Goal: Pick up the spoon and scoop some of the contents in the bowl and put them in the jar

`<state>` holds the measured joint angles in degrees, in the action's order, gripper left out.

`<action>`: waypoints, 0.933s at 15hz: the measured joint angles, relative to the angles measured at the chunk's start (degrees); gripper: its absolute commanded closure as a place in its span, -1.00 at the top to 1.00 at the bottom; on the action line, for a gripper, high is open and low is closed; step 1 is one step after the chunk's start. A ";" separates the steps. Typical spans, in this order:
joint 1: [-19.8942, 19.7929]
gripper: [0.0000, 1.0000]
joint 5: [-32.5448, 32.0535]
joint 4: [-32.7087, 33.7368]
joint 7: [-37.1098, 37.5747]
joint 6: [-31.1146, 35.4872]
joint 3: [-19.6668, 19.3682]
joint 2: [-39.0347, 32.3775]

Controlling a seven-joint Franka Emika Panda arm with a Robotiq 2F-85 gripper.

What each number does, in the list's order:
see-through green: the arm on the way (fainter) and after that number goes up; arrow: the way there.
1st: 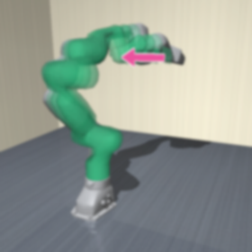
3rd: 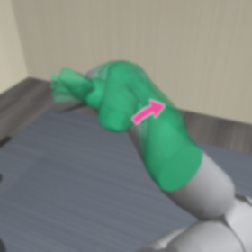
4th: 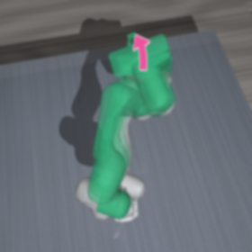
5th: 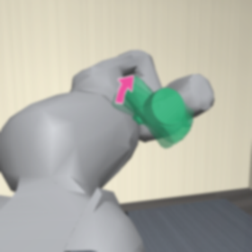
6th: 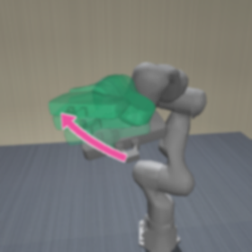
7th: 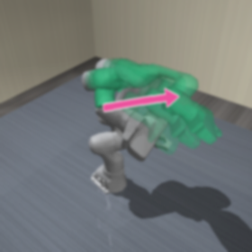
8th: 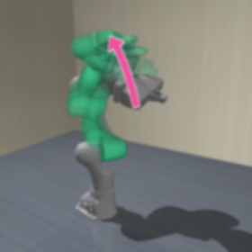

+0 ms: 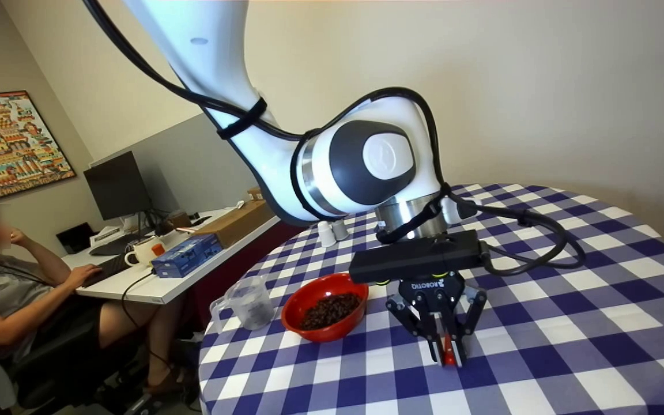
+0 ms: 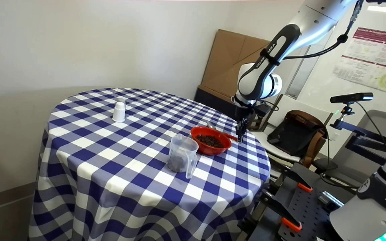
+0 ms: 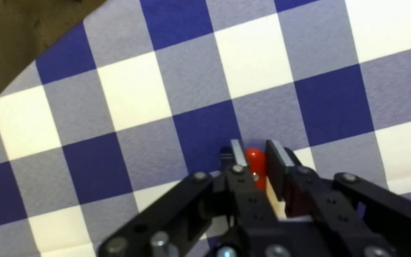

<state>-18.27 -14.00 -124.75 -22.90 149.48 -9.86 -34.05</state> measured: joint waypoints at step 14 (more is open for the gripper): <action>0.10 -0.90 -2.45 5.48 -16.82 -2.93 4.46 8.34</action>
<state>-18.18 -16.44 -119.27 -39.72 146.55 -5.41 -25.70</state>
